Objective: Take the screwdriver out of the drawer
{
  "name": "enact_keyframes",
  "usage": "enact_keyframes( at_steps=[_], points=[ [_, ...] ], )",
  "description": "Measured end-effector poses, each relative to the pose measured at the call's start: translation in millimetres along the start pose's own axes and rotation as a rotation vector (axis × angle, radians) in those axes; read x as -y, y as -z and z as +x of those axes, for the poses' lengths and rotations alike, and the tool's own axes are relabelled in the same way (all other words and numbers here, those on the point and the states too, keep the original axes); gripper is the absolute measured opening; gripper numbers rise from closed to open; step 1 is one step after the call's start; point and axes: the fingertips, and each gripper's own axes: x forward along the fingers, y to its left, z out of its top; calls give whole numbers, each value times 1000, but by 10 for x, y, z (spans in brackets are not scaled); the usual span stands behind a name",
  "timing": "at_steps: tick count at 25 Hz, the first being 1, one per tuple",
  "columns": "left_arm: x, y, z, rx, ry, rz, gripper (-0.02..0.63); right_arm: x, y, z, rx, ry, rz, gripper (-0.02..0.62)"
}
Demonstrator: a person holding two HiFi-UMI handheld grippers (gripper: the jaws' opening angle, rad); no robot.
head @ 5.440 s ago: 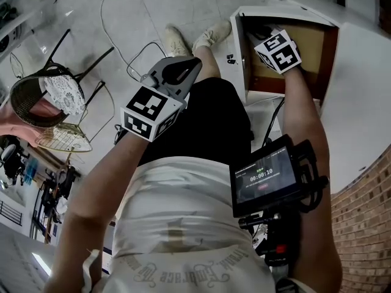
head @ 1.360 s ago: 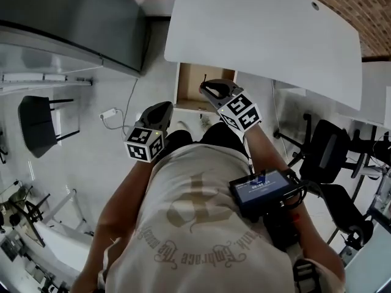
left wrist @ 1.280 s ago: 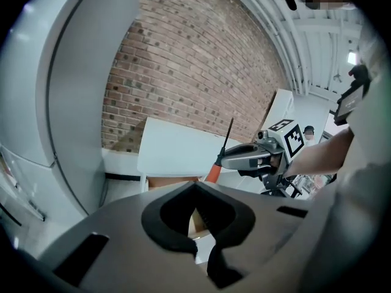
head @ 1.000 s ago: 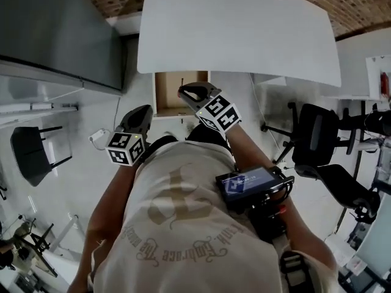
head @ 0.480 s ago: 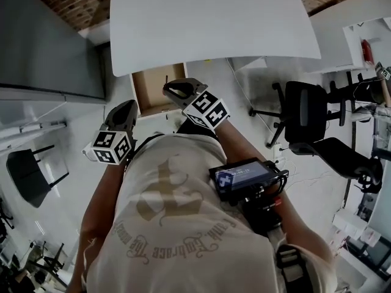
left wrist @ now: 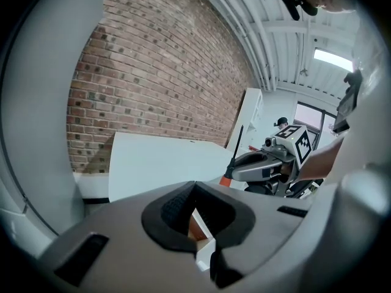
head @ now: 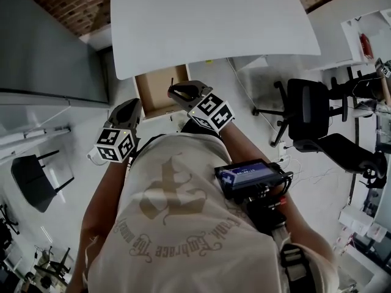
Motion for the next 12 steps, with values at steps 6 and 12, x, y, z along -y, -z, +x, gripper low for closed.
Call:
enact_keyframes(
  at_steps=[6,12],
  points=[
    [-9,6,-37,6,-12,0,21,-54,5,35,-2,-18,-4,67],
    [111,68,20,4,14,-2,21,-17,111,-39,-26,-3,5,67]
  ],
)
